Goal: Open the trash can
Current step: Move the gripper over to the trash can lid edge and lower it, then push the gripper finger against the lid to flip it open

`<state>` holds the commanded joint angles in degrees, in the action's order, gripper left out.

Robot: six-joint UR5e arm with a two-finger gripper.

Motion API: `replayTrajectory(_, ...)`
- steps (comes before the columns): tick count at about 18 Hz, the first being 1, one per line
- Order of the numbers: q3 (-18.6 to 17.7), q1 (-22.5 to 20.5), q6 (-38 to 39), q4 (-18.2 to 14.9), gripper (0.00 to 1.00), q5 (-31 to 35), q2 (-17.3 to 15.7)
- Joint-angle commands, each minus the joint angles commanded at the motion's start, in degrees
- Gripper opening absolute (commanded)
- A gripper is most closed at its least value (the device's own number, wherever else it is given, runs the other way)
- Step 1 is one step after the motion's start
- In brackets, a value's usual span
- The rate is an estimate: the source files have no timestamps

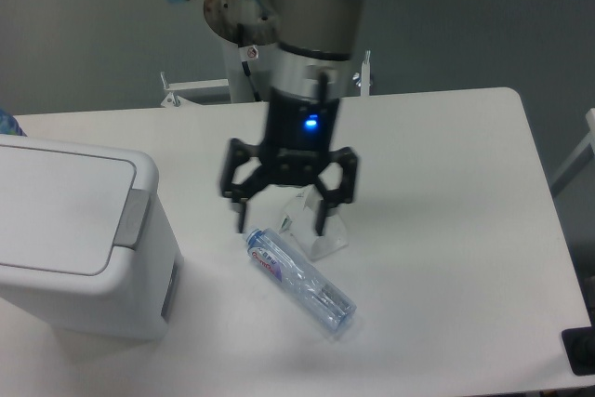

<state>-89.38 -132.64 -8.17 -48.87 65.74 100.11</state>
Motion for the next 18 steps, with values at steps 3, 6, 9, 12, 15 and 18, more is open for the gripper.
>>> replayTrajectory(3,-0.36,2.03,-0.09,0.26,1.0,0.0,0.0)
replayTrajectory(6,-0.44,3.43,-0.09,0.35,1.0,0.0,0.0)
replayTrajectory(9,-0.97,3.7,-0.18,0.44,1.0,0.09,0.0)
replayTrajectory(12,-2.38,5.28,-0.7,0.88,1.0,3.33,0.09)
replayTrajectory(15,-2.55,5.46,-0.79,0.97,1.0,4.39,0.26)
replayTrajectory(18,-2.55,5.46,-0.7,0.88,1.0,4.39,0.26)
